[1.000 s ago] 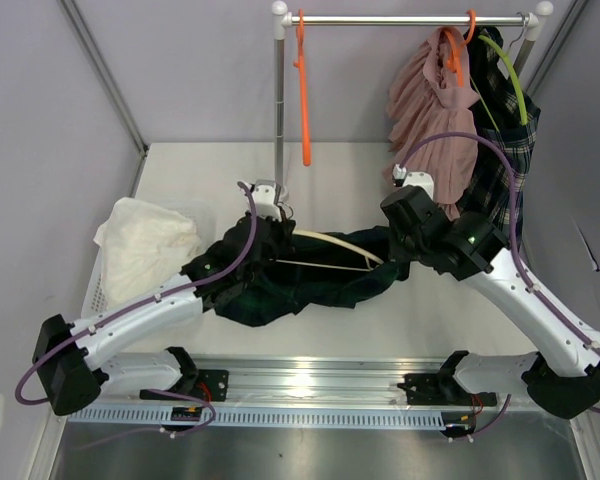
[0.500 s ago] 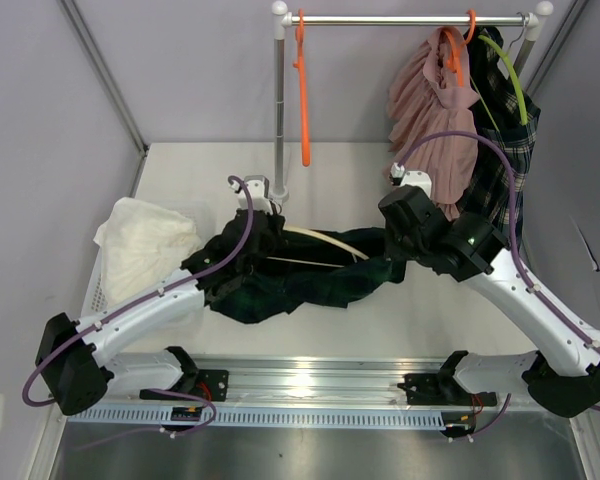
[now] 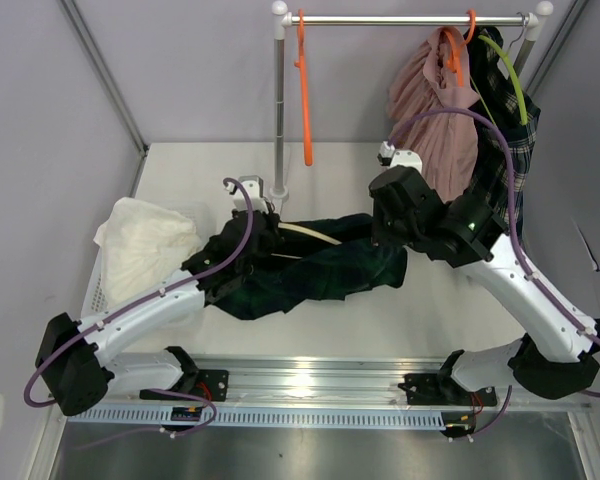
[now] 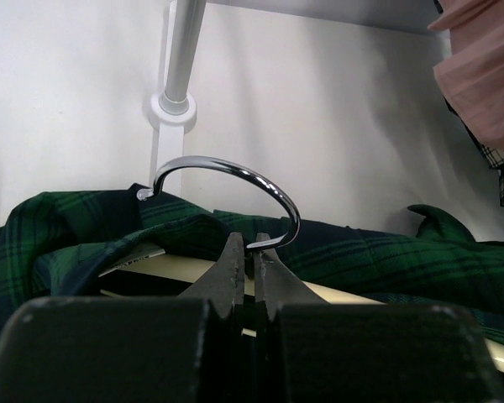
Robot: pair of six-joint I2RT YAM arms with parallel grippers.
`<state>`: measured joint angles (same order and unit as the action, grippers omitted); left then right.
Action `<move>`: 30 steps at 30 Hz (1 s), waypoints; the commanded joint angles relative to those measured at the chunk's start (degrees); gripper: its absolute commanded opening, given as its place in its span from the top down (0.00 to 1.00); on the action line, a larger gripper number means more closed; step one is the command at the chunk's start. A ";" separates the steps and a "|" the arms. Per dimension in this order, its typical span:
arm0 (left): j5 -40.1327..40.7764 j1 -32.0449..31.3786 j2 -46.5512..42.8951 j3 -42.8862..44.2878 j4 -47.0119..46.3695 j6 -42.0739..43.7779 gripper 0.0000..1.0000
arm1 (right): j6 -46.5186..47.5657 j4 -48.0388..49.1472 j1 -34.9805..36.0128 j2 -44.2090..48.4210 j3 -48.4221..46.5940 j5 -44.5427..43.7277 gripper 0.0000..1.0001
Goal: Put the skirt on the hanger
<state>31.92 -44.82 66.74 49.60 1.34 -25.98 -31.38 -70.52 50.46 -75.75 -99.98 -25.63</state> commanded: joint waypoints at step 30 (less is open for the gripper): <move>-12.91 -5.02 -1.53 27.48 12.63 3.48 1.00 | 3.69 -7.62 3.77 -12.41 -28.09 -8.83 1.00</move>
<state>26.09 -49.25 63.99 74.52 14.46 -21.87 -27.75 -78.81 54.26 -89.12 -132.27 -32.82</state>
